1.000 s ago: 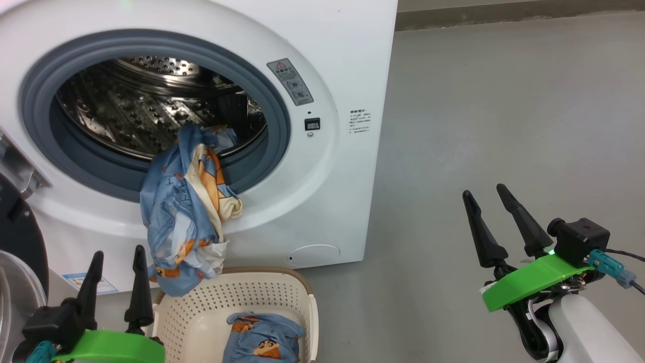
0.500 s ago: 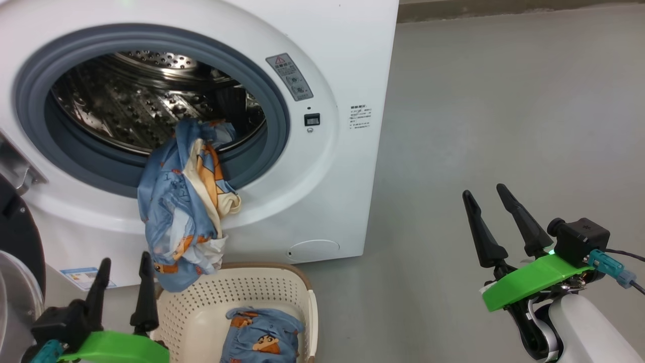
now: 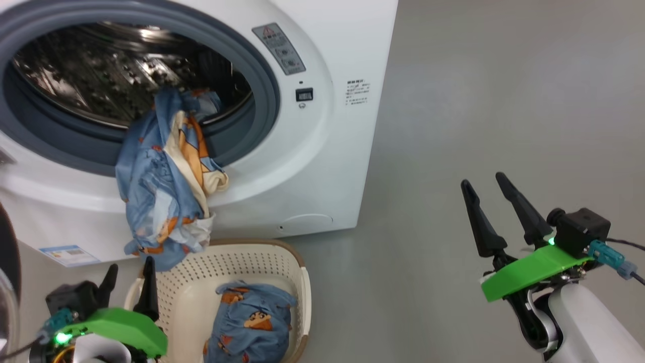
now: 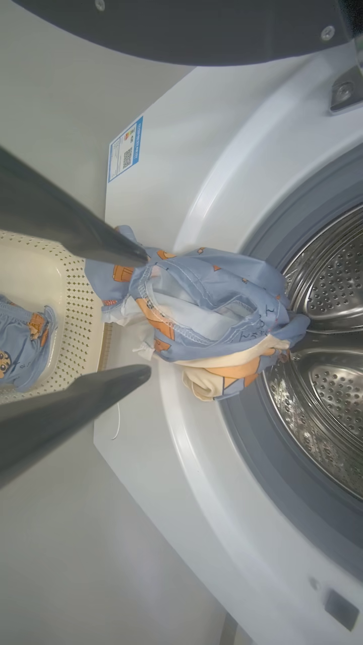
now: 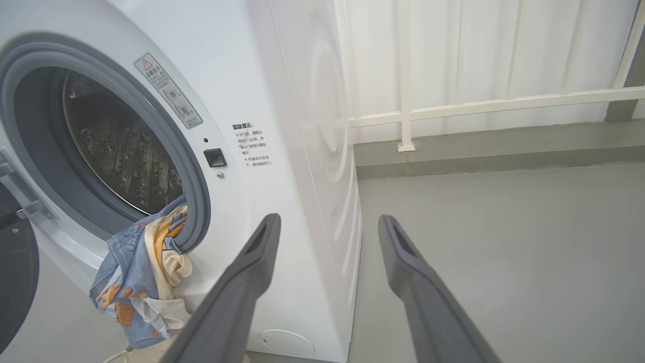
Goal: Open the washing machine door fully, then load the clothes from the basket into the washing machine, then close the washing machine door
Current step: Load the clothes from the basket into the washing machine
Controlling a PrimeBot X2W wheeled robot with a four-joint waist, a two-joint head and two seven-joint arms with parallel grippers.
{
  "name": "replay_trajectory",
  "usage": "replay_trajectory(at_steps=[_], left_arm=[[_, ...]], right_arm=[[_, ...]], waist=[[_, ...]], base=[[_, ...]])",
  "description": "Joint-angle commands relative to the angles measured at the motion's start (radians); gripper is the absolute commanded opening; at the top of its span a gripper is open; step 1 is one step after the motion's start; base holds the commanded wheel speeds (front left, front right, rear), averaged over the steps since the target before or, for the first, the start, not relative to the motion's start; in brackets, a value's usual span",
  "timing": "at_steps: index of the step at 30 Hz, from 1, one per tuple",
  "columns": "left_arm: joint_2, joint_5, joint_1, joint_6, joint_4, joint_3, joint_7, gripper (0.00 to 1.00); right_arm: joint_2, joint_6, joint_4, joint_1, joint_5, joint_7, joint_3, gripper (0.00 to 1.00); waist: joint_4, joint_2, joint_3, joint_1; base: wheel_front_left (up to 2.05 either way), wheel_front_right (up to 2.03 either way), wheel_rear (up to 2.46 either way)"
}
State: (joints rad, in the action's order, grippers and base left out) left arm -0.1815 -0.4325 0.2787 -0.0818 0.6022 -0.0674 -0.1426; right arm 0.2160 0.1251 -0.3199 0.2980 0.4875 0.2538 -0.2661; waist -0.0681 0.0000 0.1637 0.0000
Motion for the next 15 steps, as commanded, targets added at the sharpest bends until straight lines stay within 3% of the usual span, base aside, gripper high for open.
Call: replay_trajectory(at_steps=[1, 15], left_arm=[[-0.040, -0.006, 0.053, -0.008, 0.010, 0.025, -0.012, 1.00], [-0.120, -0.002, 0.360, -0.046, 0.383, -0.047, -0.063, 1.00]], right_arm=[[0.006, 0.006, 0.030, 0.031, -0.017, 0.008, -0.017, 1.00], [-0.025, 0.006, 0.067, 0.097, -0.057, 0.008, 0.002, 1.00]], waist=[[-0.016, 0.0000, 0.047, 0.0000], [-0.083, 0.0000, 0.252, 0.0000]], base=[[0.00, 0.00, 0.00], [0.00, 0.00, 0.00]])
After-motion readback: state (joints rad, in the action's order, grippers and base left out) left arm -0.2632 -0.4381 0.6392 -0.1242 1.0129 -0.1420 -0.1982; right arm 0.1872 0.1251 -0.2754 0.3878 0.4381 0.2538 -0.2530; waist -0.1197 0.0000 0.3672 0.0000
